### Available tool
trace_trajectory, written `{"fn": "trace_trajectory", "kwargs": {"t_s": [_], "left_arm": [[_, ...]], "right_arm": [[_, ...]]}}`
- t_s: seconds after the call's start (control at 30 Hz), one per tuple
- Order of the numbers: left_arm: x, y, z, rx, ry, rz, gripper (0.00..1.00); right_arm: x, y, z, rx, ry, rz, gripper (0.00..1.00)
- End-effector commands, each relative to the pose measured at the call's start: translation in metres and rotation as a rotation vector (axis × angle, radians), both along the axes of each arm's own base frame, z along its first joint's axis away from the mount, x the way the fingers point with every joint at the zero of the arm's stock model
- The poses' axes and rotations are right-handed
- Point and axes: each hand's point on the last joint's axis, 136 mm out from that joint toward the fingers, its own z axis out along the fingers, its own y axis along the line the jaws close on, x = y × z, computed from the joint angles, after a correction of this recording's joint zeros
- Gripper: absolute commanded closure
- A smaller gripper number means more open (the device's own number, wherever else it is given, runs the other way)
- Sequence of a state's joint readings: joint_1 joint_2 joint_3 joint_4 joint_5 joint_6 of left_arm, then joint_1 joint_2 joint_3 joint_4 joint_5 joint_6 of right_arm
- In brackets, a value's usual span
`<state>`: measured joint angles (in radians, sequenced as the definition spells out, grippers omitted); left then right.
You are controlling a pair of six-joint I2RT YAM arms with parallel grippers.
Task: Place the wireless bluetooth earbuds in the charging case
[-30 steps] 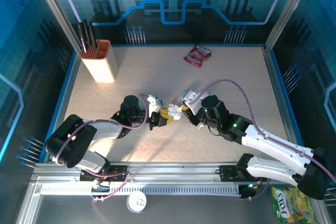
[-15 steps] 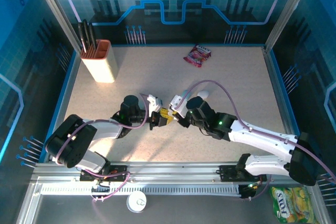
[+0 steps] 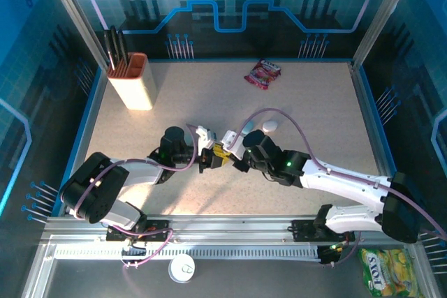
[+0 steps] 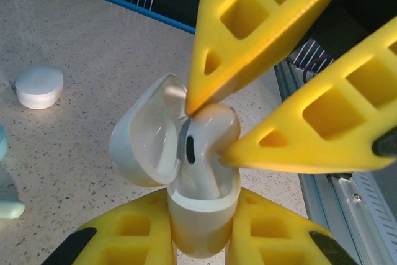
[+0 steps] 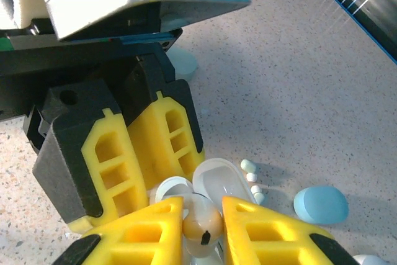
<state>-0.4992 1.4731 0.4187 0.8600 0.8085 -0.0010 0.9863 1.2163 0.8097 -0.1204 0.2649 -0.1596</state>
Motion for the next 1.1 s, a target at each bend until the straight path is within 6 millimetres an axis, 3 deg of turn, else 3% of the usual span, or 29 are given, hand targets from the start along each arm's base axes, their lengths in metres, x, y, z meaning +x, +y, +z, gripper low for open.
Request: {"fn": "trace_trajectory", "kwargs": {"t_s": [0.0, 0.13, 0.23, 0.33, 0.5, 0.63, 0.73, 0.87, 1.07], "left_arm": [[0.004, -0.002, 0.015, -0.029, -0.031, -0.012, 0.88], [0.004, -0.002, 0.015, -0.031, -0.037, -0.01, 0.88], [0.003, -0.001, 0.016, -0.038, -0.053, -0.008, 0.88], [0.002, -0.001, 0.016, -0.041, -0.061, -0.007, 0.88], [0.002, 0.001, 0.015, -0.052, -0.086, -0.002, 0.88], [0.0, 0.002, 0.017, -0.071, -0.127, -0.001, 0.88], [-0.001, 0.002, 0.017, -0.075, -0.144, -0.003, 0.89], [-0.001, 0.003, 0.018, -0.079, -0.16, -0.002, 0.89], [-0.003, 0.003, 0.018, -0.081, -0.159, -0.009, 0.89]], "right_arm": [[-0.008, 0.008, 0.001, -0.037, -0.009, 0.05, 0.79], [-0.012, 0.012, 0.002, -0.03, -0.002, 0.071, 0.74], [-0.01, 0.01, 0.012, 0.019, -0.015, 0.045, 0.59], [-0.008, 0.004, 0.028, 0.108, -0.012, 0.017, 0.55], [-0.005, -0.02, 0.051, 0.327, 0.046, -0.034, 0.53], [0.005, -0.052, 0.057, 0.472, 0.122, -0.139, 0.52], [0.023, -0.087, 0.043, 0.517, 0.221, -0.328, 0.52], [0.04, -0.138, -0.004, 0.509, 0.422, -0.621, 0.5], [0.037, -0.162, -0.07, 0.412, 0.677, -0.787, 0.49]]}}
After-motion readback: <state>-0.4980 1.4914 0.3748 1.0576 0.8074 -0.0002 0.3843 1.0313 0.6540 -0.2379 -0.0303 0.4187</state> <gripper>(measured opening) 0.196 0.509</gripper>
